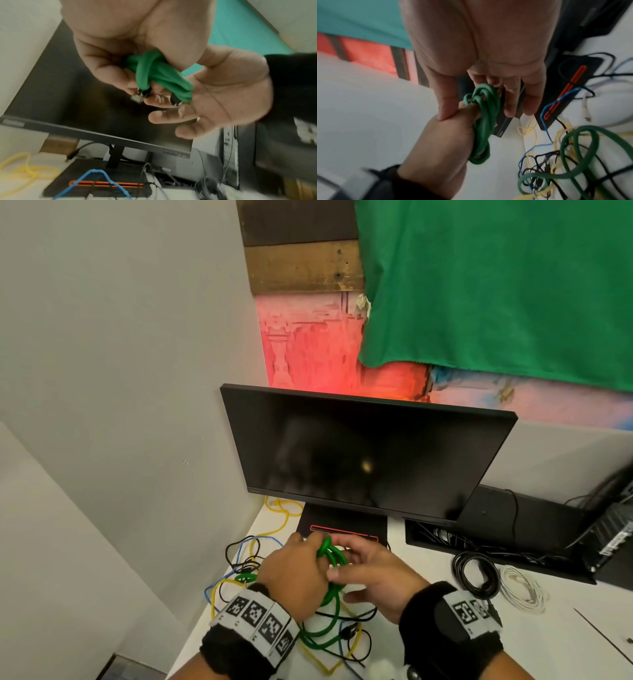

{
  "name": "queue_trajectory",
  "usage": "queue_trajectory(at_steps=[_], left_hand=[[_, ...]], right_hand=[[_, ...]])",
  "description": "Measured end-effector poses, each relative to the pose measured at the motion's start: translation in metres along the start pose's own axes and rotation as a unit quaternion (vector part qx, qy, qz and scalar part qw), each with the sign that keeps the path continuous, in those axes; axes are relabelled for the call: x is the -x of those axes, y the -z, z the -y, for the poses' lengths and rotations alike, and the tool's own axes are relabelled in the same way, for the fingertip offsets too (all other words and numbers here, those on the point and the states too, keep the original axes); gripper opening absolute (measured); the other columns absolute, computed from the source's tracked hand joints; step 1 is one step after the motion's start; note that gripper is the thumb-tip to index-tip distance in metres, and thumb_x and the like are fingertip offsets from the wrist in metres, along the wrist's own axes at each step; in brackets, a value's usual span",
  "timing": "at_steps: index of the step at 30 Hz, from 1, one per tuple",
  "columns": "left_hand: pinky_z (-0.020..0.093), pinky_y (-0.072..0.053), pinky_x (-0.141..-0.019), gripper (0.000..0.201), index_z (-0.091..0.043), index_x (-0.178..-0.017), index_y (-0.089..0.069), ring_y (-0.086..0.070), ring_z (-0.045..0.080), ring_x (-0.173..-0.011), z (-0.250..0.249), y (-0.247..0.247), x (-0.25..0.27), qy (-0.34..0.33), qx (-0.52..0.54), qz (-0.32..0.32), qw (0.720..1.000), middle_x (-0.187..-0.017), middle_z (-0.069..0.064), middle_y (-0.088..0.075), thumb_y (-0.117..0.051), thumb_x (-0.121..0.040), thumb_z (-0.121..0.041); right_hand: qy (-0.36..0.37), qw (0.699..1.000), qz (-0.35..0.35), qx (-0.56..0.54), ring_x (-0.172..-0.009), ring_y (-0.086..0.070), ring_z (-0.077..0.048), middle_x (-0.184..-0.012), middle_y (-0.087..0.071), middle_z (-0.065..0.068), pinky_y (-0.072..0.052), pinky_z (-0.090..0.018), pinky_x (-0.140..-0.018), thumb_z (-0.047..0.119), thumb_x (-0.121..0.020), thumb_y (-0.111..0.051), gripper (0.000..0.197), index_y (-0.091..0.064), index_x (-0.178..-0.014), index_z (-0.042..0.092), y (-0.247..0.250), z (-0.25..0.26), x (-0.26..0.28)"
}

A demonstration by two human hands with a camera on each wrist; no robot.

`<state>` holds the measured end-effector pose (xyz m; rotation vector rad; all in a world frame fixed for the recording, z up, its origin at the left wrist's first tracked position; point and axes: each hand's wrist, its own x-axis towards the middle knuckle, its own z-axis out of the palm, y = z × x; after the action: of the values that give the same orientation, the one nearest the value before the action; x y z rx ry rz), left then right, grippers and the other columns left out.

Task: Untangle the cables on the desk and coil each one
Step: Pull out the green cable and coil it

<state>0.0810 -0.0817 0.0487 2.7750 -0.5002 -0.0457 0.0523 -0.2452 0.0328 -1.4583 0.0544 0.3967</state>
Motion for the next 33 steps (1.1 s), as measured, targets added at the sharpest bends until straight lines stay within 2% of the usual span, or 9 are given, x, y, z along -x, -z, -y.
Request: queue_trajectory(at_steps=[4,9,13,16,20,24,26,30,33], left_hand=[[0.040,-0.054,-0.081,0.026,-0.033,-0.112,-0.061,-0.065,0.022,-0.091,0.007,0.008,-0.008,0.035,0.161,0.058,0.985,-0.097,-0.001,-0.067,-0.054,-0.087,-0.030],[0.041,-0.059,-0.081,0.011,-0.016,-0.083,-0.076,-0.072,0.023,-0.078,0.022,0.020,-0.014,0.033,0.343,0.172,0.923,-0.081,0.007,-0.075,-0.073,-0.081,-0.027],[0.035,-0.055,-0.082,0.025,-0.012,-0.077,-0.076,-0.071,0.020,-0.076,0.030,0.021,-0.011,0.023,0.483,0.217,0.848,-0.080,0.013,-0.075,-0.074,-0.078,-0.037],[0.033,-0.052,-0.078,0.036,-0.009,-0.082,-0.074,-0.068,0.023,-0.078,0.030,0.017,-0.005,0.060,0.560,0.216,0.798,-0.082,0.014,-0.072,-0.071,-0.080,-0.045],[0.034,-0.044,-0.074,0.040,-0.021,-0.071,-0.070,-0.062,0.018,-0.073,0.024,0.010,0.000,0.066,0.537,0.196,0.818,-0.077,0.006,-0.070,-0.059,-0.079,-0.058],[0.037,-0.053,-0.075,0.065,-0.009,-0.077,-0.074,-0.069,0.025,-0.073,0.021,0.008,-0.004,0.105,0.524,0.167,0.829,-0.079,0.015,-0.074,-0.042,-0.091,-0.064],[0.042,-0.055,-0.081,0.062,-0.008,-0.081,-0.074,-0.069,0.030,-0.072,0.020,0.005,-0.006,0.093,0.510,0.133,0.844,-0.076,0.018,-0.073,-0.040,-0.097,-0.057],[0.024,-0.055,-0.065,0.043,-0.023,-0.107,-0.067,-0.069,0.017,-0.061,0.013,0.002,-0.007,0.001,0.509,0.044,0.860,-0.072,0.006,-0.073,-0.056,-0.087,-0.059],[0.026,-0.052,-0.062,0.024,-0.022,-0.092,-0.070,-0.066,0.014,-0.057,0.008,0.002,-0.011,-0.012,0.473,-0.033,0.880,-0.060,0.004,-0.069,-0.060,-0.092,-0.044]], right_hand=[[0.071,0.996,-0.038,0.048,-0.107,-0.068,-0.018,-0.114,-0.072,0.000,-0.055,-0.039,-0.095,0.033,-0.057,-0.089,0.068,-0.064,-0.120,0.032,-0.009,-0.007,-0.003],[0.115,0.972,-0.086,0.186,-0.091,-0.070,-0.013,-0.098,-0.074,0.003,-0.058,-0.038,-0.087,0.012,-0.075,-0.073,0.038,-0.070,-0.105,0.034,-0.010,-0.010,0.000],[0.167,0.941,-0.122,0.270,-0.093,-0.064,-0.004,-0.100,-0.069,0.011,-0.055,-0.029,-0.085,0.012,-0.082,-0.066,0.035,-0.064,-0.104,0.039,-0.015,-0.005,0.000],[0.215,0.898,-0.133,0.360,-0.106,-0.057,-0.001,-0.116,-0.062,0.015,-0.047,-0.018,-0.092,0.018,-0.087,-0.064,0.038,-0.060,-0.121,0.034,-0.015,-0.002,0.001],[0.254,0.859,-0.122,0.428,-0.116,-0.055,-0.003,-0.126,-0.057,0.014,-0.046,-0.024,-0.099,0.019,-0.088,-0.060,0.051,-0.053,-0.136,0.034,-0.006,-0.003,0.004],[0.339,0.787,-0.187,0.480,-0.108,-0.060,-0.016,-0.125,-0.058,0.005,-0.053,-0.043,-0.087,0.020,-0.081,-0.073,0.043,-0.068,-0.123,0.032,-0.005,-0.009,0.007],[0.383,0.753,-0.223,0.487,-0.107,-0.059,-0.017,-0.125,-0.061,0.001,-0.054,-0.045,-0.081,0.022,-0.079,-0.075,0.040,-0.070,-0.118,0.029,-0.007,-0.014,0.006],[0.401,0.746,-0.246,0.470,-0.103,-0.051,-0.009,-0.120,-0.055,0.009,-0.055,-0.043,-0.076,0.032,-0.087,-0.061,0.031,-0.068,-0.117,0.031,-0.009,-0.013,0.003],[0.399,0.768,-0.249,0.435,-0.102,-0.054,-0.009,-0.122,-0.047,0.014,-0.055,-0.046,-0.077,0.024,-0.086,-0.068,0.034,-0.064,-0.118,0.033,-0.008,-0.011,0.001]])
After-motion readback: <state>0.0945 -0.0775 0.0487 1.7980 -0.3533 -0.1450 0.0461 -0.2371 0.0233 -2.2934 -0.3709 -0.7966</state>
